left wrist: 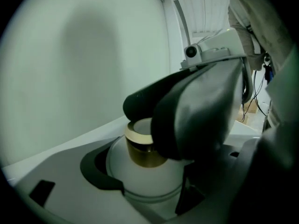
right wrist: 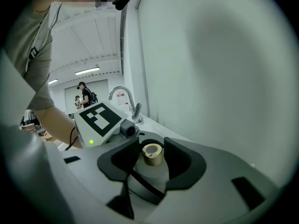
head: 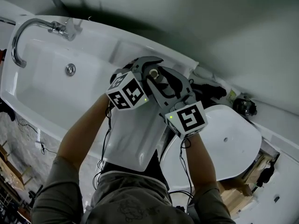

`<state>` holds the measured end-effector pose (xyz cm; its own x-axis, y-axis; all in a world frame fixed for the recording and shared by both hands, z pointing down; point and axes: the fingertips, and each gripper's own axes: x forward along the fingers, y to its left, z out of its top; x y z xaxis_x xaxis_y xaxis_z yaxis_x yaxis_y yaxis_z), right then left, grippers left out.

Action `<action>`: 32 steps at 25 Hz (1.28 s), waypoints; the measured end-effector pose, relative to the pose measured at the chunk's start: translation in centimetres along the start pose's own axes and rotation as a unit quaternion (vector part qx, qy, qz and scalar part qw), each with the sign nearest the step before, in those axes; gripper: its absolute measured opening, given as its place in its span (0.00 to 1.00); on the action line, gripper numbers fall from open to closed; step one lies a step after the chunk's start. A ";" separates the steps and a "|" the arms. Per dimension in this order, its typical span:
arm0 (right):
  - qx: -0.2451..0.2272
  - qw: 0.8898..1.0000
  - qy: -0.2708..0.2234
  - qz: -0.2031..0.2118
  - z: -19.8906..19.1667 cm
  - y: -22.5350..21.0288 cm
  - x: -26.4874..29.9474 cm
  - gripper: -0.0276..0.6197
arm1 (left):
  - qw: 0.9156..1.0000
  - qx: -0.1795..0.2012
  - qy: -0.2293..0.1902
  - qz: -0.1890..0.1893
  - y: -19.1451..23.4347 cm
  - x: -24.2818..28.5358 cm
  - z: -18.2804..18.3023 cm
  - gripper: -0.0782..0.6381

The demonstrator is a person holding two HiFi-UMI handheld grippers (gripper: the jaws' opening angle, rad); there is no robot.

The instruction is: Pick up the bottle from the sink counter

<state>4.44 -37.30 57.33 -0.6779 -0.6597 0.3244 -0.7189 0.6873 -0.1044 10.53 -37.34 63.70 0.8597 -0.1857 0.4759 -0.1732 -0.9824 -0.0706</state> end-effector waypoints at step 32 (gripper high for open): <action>0.012 1.000 0.002 0.024 -0.3 2.1 -0.5 0.27 | 0.999 0.013 0.008 -0.036 -2.8 -1.4 0.7 0.60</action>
<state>3.30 -35.46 57.25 -0.7115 -0.6248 0.3215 -0.6886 0.7112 -0.1418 10.16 -34.34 62.64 0.8620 -0.1138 0.4940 -0.0981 -0.9935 -0.0577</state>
